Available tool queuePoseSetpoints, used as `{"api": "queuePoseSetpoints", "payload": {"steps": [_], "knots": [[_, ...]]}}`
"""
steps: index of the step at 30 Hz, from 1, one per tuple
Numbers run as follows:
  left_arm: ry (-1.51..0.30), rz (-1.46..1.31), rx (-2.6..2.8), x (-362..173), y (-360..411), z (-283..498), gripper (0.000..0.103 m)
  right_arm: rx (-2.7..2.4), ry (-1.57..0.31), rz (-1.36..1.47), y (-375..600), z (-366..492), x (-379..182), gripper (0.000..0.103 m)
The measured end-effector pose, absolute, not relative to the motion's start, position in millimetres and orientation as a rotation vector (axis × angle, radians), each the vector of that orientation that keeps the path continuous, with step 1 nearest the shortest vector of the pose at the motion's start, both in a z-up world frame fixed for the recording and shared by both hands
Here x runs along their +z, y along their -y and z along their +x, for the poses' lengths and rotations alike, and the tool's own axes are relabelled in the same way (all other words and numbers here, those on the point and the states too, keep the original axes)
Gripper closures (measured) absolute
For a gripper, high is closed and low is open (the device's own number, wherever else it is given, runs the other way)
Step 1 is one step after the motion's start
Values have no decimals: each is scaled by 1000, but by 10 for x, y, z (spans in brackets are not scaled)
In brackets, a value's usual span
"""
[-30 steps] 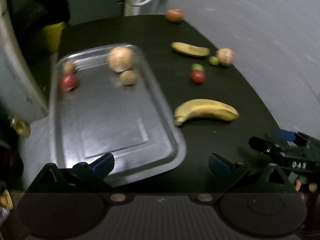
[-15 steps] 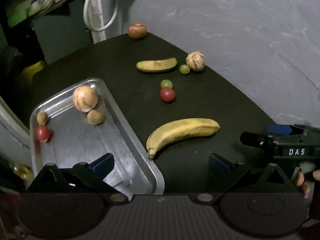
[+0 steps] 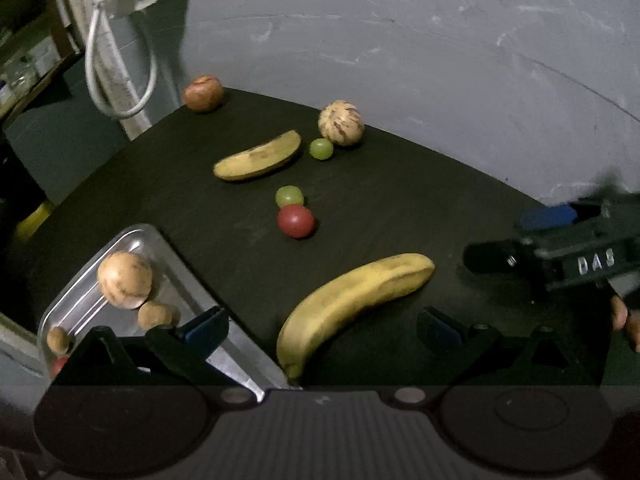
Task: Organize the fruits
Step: 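Move the right tool toward the red tomato beside the green grape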
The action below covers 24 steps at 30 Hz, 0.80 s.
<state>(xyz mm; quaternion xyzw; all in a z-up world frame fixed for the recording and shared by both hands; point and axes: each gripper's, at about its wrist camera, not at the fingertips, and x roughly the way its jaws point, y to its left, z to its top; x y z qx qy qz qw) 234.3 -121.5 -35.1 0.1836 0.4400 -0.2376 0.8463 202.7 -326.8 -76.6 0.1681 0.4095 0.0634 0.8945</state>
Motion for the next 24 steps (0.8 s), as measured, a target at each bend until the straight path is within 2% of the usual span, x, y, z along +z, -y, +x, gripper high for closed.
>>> {"api": "queuePoseSetpoints", "payload": {"steps": [6,19,24], "knots": [[-944,397,-551,-504,1273,2446,3,190,-841,334,3137,2393,-712,8],[-956,343,-578,-628,1289,2599,22,398,-933,267,2746,3043,-798,46],[-963,298,-604,-638,1241,2603,30,433,-961,241,2615,3137,-872,57]]}}
